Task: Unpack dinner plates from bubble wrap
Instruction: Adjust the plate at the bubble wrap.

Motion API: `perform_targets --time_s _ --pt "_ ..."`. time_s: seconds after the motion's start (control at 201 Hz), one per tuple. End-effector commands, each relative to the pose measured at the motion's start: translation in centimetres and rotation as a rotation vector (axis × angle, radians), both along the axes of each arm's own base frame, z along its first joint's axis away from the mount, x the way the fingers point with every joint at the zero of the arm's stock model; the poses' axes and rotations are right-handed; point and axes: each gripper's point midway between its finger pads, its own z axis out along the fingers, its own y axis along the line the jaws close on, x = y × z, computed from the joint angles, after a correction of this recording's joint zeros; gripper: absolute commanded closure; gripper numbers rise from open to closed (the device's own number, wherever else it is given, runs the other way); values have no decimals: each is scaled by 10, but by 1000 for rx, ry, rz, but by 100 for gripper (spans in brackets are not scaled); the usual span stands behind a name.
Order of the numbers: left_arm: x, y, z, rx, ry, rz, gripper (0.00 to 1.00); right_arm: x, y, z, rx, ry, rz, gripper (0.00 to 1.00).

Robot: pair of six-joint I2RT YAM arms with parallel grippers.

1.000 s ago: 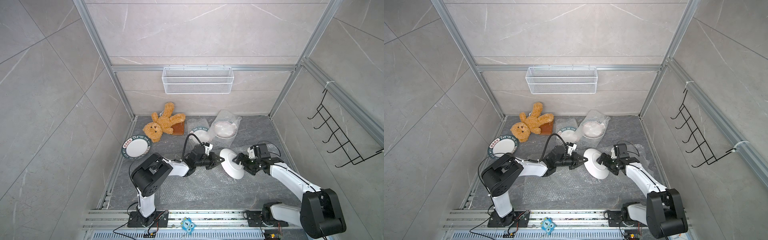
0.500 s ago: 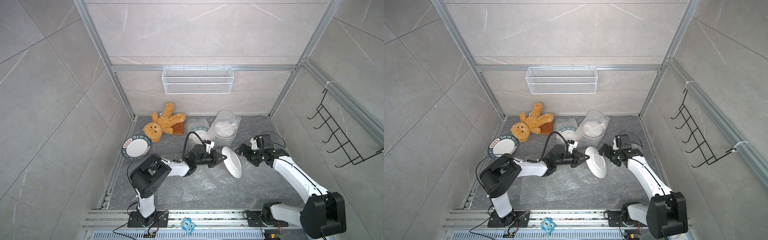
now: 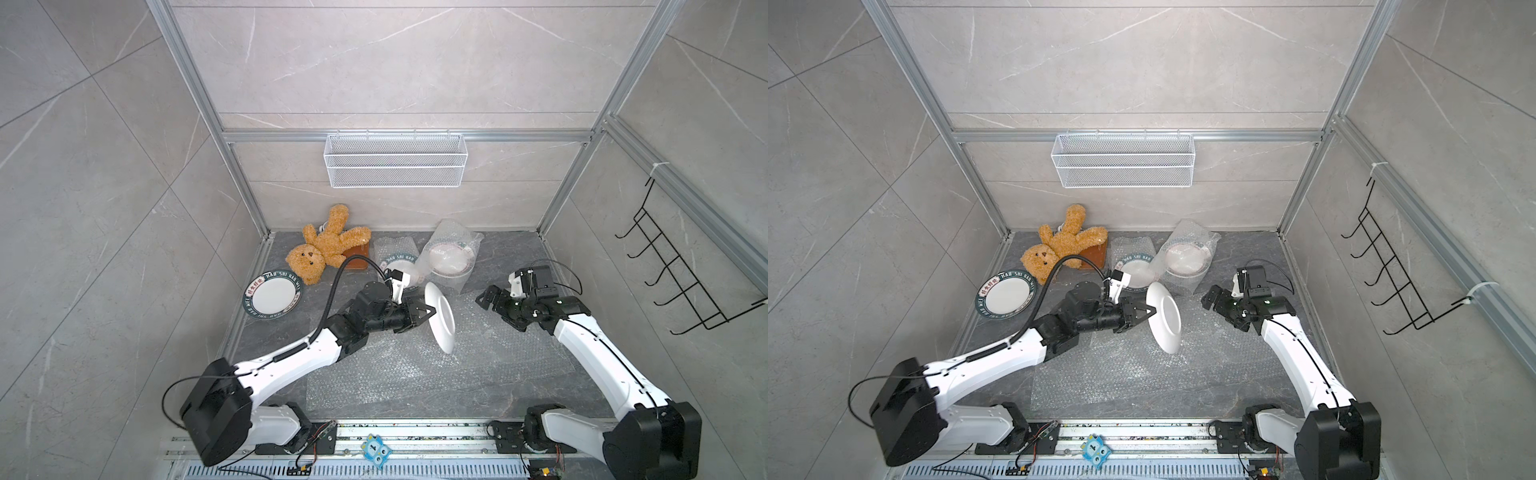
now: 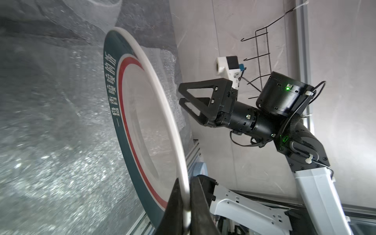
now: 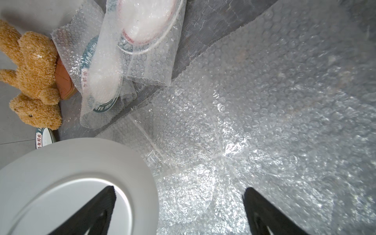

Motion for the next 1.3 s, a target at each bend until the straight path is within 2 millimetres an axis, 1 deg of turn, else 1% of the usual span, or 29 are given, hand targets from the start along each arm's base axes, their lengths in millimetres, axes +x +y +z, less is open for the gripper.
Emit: perform_targets --time_s 0.0,0.095,0.189,0.294,0.389,0.469,0.563,0.658,0.803,0.942,1.142,1.252,1.296 --pt "-3 42 0 271 -110 54 100 -4 -5 14 -28 -25 4 0" --pt "-9 63 -1 448 -141 64 100 -11 -3 16 -17 -32 19 0" --pt "-15 78 -5 619 -154 64 100 -23 2 23 23 -61 27 0" --pt "-20 86 -11 758 -165 59 100 -41 1 25 65 -87 -7 0" --pt "-20 87 -19 866 -167 55 100 -59 13 26 132 -73 38 0" --pt "-16 84 -26 963 -166 53 100 -70 19 27 158 -75 75 0" --pt "-10 78 -36 1085 -169 57 100 -79 15 28 139 -97 78 0" --pt "-7 62 -50 1150 -169 24 100 -85 11 25 116 -106 72 0" --pt "-6 36 -72 1186 -154 -29 100 -86 12 16 123 -76 73 0" --pt "-2 14 -90 1221 -158 -61 100 -86 14 17 138 -84 78 0" --pt "0 -6 -117 1260 -137 -99 100 -87 15 18 148 -91 76 0" --pt "-1 -17 -133 1258 -121 -120 100 -89 15 13 149 -81 72 0" --pt "-2 -22 -140 1257 -114 -127 97 -89 14 12 147 -78 68 0"
